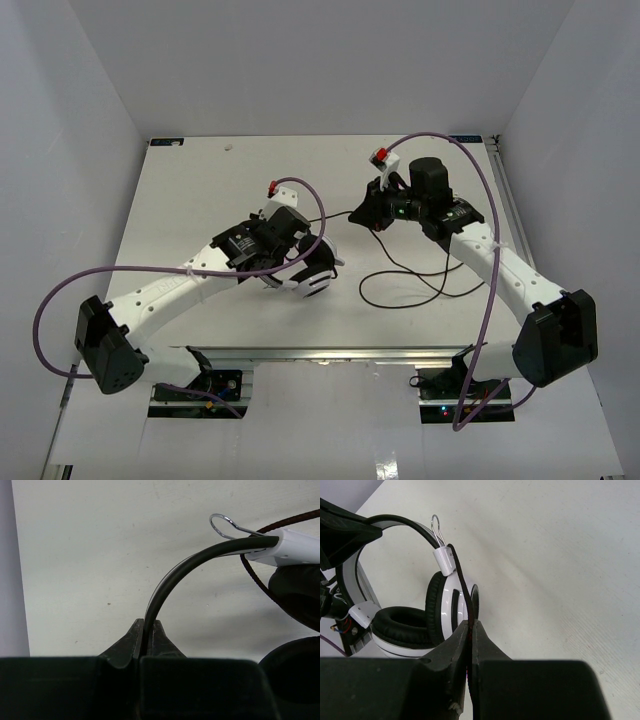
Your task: Wrap the headphones
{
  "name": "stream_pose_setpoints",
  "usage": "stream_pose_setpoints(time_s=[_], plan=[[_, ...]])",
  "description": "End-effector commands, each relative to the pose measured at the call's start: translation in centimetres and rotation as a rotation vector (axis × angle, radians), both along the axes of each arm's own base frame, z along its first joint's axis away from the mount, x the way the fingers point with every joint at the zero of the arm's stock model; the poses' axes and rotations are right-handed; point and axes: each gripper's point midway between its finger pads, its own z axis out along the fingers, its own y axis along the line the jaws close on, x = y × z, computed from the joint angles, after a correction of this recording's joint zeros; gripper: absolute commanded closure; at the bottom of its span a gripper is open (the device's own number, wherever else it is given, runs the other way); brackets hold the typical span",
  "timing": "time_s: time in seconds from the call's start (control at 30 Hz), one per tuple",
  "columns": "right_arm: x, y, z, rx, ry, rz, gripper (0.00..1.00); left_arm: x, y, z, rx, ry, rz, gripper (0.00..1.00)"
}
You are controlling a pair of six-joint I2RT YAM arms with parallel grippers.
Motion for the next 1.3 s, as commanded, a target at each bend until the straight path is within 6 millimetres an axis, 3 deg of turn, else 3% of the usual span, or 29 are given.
stream_pose_setpoints(time_s=[0.0, 0.43, 0.67, 0.87, 1.0, 1.27], plan=[[0.8, -0.6, 1.2, 0.01, -0.024, -0.045, 0.92, 0.2, 0.4, 1.9, -0.052, -0.069, 0.017, 1.0], [2.4, -0.6, -1.1, -0.044, 0.027, -0.075, 0.92, -0.8, -3.4, 4.9, -0.284, -0.102, -0.2, 1.0], [2.9, -0.7, -1.0, -0.051, 0.025, -0.086, 0.92, -1.0, -4.0, 4.4, -0.285, -0.087, -0.247, 1.0], [3.2, -1.3, -0.3, -0.05, 0.02, -0.108, 0.92, -0.5, -3.0, 3.4, -0.209, -0.088, -0.205, 1.0], [2.5, -1.6, 1.3, -0.035, 0.001, -0.103, 0.92, 0.4, -1.6, 2.5, -0.11, -0.088, -0.119, 1.0], [-1.3, -0.6, 3.1, 0.022, -0.018, 0.002, 0.92, 1.8, -1.9, 2.1, -0.058, -0.069, -0.016, 1.0]])
